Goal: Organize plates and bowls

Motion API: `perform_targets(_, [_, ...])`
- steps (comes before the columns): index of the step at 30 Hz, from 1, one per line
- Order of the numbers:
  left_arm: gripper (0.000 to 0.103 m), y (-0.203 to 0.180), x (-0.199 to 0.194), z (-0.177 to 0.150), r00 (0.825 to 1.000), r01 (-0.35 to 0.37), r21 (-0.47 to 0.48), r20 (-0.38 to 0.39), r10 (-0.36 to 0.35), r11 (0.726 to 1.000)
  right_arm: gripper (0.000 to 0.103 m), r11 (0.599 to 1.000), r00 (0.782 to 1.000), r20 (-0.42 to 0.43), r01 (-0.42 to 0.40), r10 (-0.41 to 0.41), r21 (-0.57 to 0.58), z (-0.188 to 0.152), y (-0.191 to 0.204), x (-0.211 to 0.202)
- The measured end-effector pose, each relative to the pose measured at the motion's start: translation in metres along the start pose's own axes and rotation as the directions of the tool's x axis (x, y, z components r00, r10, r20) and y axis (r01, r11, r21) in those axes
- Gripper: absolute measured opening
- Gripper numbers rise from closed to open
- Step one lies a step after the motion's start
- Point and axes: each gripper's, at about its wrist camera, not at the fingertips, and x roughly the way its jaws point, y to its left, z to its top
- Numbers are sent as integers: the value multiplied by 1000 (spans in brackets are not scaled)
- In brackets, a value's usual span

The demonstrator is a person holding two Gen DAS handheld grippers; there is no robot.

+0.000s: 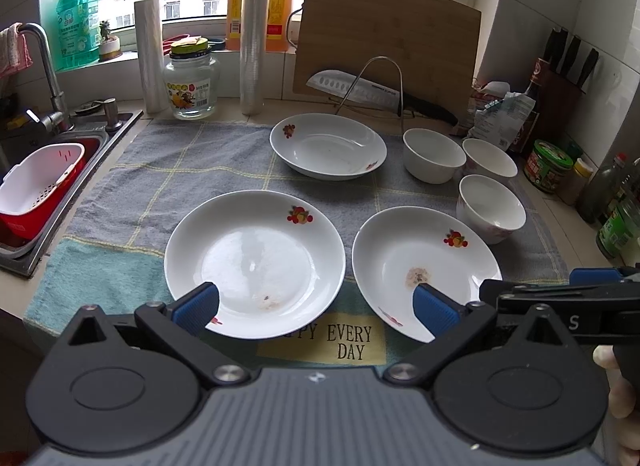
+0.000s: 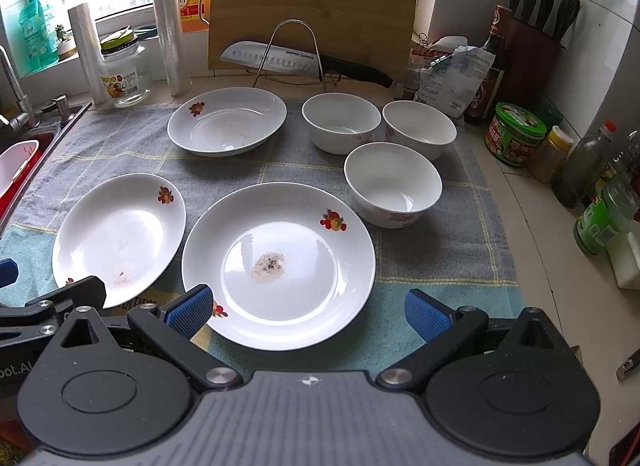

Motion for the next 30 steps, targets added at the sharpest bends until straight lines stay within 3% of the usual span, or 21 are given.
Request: perform_targets(30, [102, -22, -5, -5, 999, -39, -31, 29, 40, 999, 103, 995, 997, 49, -62, 66, -72, 3, -18, 1])
